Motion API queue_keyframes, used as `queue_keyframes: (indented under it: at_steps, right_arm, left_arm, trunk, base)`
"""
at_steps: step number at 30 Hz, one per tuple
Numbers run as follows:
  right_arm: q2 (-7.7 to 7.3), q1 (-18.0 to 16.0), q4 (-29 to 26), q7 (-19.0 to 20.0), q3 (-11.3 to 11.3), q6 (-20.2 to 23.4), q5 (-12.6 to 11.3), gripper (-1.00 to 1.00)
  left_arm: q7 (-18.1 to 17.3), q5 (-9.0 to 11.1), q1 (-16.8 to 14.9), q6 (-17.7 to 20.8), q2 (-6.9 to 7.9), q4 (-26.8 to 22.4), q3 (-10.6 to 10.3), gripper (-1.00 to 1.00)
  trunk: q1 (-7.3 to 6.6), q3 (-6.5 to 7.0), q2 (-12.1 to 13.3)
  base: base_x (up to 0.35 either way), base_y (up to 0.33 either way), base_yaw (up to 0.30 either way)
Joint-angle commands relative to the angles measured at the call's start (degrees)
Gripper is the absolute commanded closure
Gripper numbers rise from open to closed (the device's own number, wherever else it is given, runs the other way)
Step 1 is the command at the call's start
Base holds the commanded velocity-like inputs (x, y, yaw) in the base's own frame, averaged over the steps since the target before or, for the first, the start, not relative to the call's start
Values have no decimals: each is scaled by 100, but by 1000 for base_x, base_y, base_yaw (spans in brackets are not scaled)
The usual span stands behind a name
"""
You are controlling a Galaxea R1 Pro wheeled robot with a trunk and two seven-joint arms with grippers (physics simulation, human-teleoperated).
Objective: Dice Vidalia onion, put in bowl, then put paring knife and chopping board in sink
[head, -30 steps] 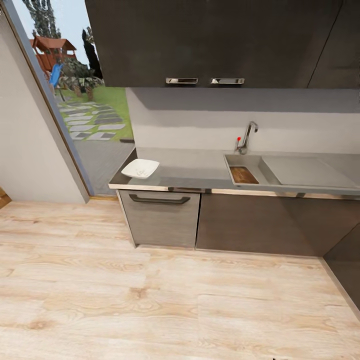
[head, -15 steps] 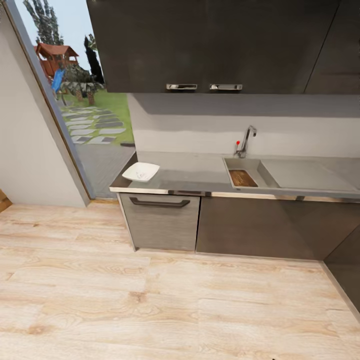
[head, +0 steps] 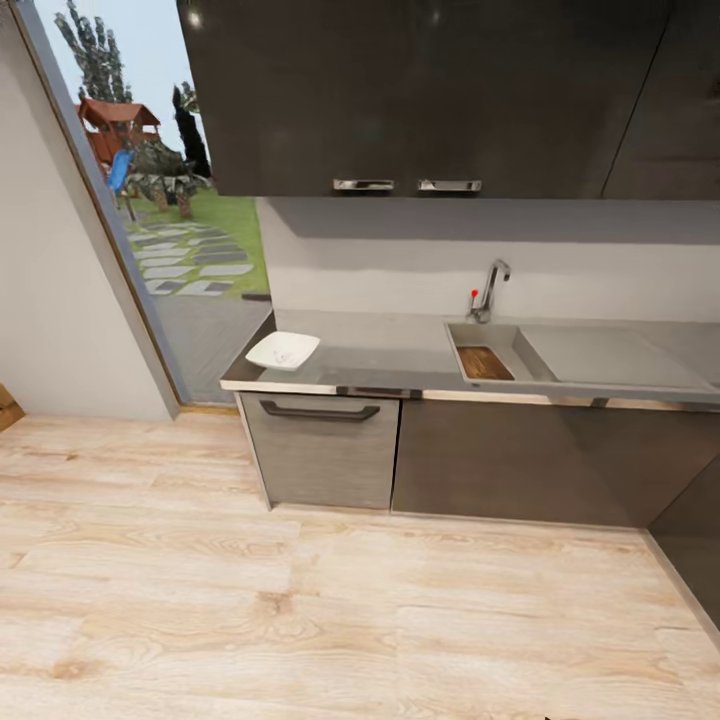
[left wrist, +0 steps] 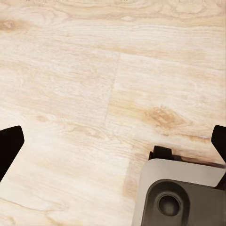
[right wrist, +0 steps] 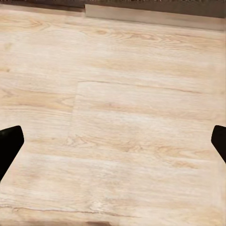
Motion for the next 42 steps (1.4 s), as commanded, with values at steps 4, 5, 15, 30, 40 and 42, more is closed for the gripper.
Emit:
queue_keyframes:
  at_steps: [4, 5, 15, 30, 40, 42]
  right_arm:
    - [-2, -5, 6, 34, 39, -18, -63, -100]
    - [-2, -5, 6, 34, 39, -17, -63, -100]
    - [-2, -5, 6, 34, 40, -28, -63, -100]
    - [-2, -5, 6, 34, 41, -29, -63, -100]
    - [-2, -5, 6, 34, 39, -29, -63, -100]
    - [-4, -5, 6, 34, 40, -29, -63, -100]
  left_arm:
    - [14, 55, -4, -19, 1, 4, -47, -100]
    - [15, 55, -4, -19, 1, 4, -47, -100]
    - [11, 55, -4, -19, -4, 4, -47, -100]
    - [9, 55, -4, -19, -8, 4, -47, -100]
    - [10, 55, -4, -19, -8, 4, -47, -100]
    - [10, 55, -4, -19, -8, 4, -47, -100]
  trunk:
    - [3, 26, -10]
    - [3, 35, -10]
    - [3, 125, -10]
    - [3, 261, -10]
    - [3, 351, -10]
    - [3, 369, -10]
  base:
    - [0, 0, 0]
    - [0, 0, 0]
    - [0, 0, 0]
    - [0, 0, 0]
    - [0, 0, 0]
    - [0, 0, 0]
